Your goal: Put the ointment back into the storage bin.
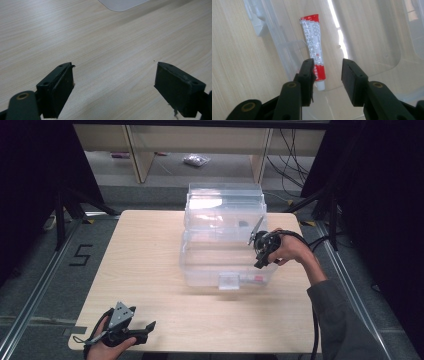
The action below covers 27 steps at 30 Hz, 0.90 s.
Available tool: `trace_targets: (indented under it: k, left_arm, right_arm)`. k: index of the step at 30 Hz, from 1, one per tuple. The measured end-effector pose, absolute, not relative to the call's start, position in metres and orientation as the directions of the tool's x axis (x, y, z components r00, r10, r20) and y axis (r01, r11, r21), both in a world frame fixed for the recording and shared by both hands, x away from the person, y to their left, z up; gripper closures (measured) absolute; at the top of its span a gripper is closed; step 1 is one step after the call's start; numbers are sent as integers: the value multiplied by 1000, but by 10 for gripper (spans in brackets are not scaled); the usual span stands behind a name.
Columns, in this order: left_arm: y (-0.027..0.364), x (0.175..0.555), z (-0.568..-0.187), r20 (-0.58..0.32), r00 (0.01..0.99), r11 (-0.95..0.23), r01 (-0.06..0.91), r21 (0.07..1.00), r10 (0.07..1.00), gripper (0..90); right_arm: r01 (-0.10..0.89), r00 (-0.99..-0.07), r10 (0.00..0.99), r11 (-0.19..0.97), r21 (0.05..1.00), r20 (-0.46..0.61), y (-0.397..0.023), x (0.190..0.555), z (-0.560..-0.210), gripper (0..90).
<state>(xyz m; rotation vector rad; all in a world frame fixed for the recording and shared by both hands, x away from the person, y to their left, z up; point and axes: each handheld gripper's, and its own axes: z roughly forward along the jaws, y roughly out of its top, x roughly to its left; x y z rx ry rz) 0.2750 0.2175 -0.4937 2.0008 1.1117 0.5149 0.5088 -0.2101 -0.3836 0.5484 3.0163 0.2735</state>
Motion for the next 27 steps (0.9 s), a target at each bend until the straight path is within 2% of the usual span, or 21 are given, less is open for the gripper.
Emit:
trace_targets:
  k: [1, 5, 27]
  left_arm:
    - [218, 275, -493, -28, 542, -318, 533, 784, 840, 151]
    - [218, 274, -492, -23, 548, -328, 534, 779, 836, 151]
    - [219, 275, -492, -16, 551, -332, 526, 783, 834, 150]
  right_arm:
    - [328, -938, 343, 927, 183, -57, -211, 510, -383, 620]
    - [333, -936, 349, 919, 212, -42, -212, 508, -380, 615]
    - [369, -920, 390, 898, 238, -45, -214, 503, -373, 572]
